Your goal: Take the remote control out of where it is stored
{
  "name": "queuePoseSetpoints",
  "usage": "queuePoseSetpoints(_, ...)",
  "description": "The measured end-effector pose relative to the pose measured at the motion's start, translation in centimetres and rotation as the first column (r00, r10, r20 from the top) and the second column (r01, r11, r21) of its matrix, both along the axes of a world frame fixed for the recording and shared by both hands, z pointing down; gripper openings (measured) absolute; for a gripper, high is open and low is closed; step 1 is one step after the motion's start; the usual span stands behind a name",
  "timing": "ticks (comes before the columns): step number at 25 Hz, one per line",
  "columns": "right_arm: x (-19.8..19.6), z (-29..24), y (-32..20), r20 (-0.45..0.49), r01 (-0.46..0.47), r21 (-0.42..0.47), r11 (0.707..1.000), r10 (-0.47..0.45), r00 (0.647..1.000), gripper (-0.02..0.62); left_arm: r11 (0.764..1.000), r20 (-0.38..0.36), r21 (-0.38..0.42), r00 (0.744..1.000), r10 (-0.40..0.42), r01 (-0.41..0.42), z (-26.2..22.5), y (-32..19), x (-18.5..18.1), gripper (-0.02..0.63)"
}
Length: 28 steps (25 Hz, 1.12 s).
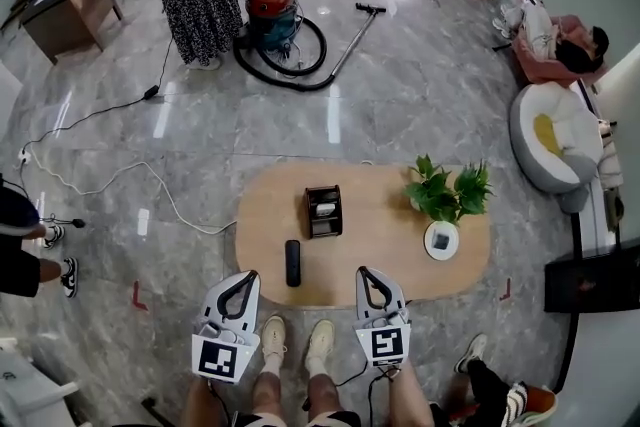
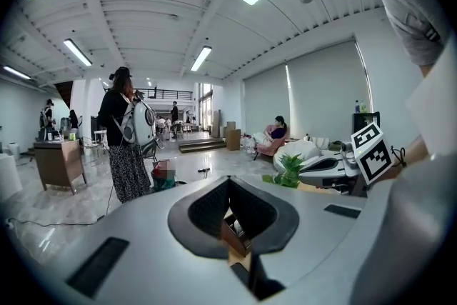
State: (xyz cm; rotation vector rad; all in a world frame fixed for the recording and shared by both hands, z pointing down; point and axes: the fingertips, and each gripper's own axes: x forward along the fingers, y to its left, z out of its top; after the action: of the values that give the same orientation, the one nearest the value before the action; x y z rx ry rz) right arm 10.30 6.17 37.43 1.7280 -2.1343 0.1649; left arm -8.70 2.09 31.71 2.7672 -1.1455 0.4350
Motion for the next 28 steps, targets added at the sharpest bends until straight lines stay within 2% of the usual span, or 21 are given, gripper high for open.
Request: queuePoseSetpoints(28, 1.2, 9.4, -5.8, -0.018, 0.033, -0.038, 0.999, -0.034, 0.999, 0.008, 0.998, 0.022, -0.057, 1.000, 0.007, -0.006, 9.6, -3.9, 0.7, 0.005)
